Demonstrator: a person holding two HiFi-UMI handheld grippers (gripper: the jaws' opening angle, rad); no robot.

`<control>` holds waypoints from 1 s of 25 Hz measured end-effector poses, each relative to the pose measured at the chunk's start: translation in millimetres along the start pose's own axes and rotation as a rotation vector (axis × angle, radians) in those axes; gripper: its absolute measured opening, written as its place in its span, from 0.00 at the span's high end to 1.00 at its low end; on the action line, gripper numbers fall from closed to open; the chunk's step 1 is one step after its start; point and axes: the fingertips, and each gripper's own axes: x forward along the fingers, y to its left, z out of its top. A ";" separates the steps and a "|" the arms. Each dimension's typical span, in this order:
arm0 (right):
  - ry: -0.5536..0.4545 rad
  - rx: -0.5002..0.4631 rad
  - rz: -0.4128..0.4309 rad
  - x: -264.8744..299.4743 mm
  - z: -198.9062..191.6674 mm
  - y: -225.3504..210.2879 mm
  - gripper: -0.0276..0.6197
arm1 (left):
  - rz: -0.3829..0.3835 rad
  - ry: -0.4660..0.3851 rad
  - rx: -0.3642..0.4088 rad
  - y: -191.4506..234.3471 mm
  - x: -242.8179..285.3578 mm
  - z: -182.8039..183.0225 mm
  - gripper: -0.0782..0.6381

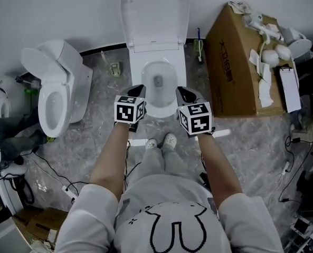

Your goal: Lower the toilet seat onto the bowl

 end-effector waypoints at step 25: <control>-0.194 -0.034 -0.038 -57.4 110.4 -3.7 0.92 | 0.050 -0.281 0.100 -7.6 -82.8 126.1 0.88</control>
